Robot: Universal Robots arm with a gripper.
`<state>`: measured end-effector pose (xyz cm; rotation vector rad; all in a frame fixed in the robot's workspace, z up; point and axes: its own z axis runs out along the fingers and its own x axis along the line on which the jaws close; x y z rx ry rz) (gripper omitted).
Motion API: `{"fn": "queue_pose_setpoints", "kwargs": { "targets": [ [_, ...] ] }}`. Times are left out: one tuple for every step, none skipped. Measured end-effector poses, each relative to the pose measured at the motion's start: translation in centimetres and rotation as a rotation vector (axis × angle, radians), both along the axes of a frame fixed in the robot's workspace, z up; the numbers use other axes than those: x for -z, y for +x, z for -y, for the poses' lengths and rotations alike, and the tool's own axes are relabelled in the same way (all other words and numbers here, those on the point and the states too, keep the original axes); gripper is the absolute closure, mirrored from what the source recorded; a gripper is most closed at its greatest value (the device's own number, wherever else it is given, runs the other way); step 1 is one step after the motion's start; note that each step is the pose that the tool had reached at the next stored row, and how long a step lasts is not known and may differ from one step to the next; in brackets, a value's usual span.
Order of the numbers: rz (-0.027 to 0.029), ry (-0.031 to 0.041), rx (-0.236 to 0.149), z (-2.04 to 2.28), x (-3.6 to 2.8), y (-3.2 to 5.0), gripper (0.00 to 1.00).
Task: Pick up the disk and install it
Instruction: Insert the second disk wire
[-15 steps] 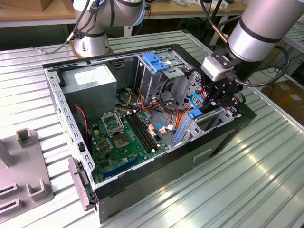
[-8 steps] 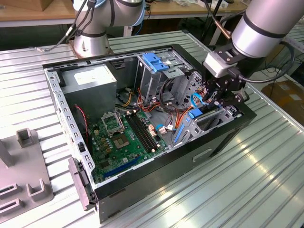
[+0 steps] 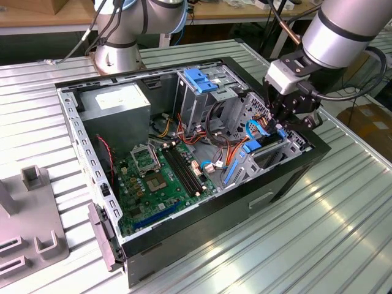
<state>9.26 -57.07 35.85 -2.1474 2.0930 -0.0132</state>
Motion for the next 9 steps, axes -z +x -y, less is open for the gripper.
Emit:
{"fn": "queue_pose_setpoints", "kwargs": {
  "targets": [
    [0.0000, 0.0001, 0.000, 0.00, 0.00, 0.00, 0.90],
    [0.0000, 0.0000, 0.000, -0.01, 0.00, 0.00, 0.90],
    [0.0000, 0.0000, 0.000, -0.01, 0.00, 0.00, 0.90],
    [0.0000, 0.0000, 0.000, -0.01, 0.00, 0.00, 0.90],
    [0.0000, 0.0001, 0.000, -0.02, 0.00, 0.00, 0.90],
    [0.0000, 0.0000, 0.000, -0.03, 0.00, 0.00, 0.90],
    [0.0000, 0.0000, 0.000, -0.04, 0.00, 0.00, 0.90],
    [0.0000, 0.0001, 0.000, -0.05, 0.00, 0.00, 0.90],
    [0.0000, 0.0000, 0.000, -0.05, 0.00, 0.00, 0.90]
  ]
}}
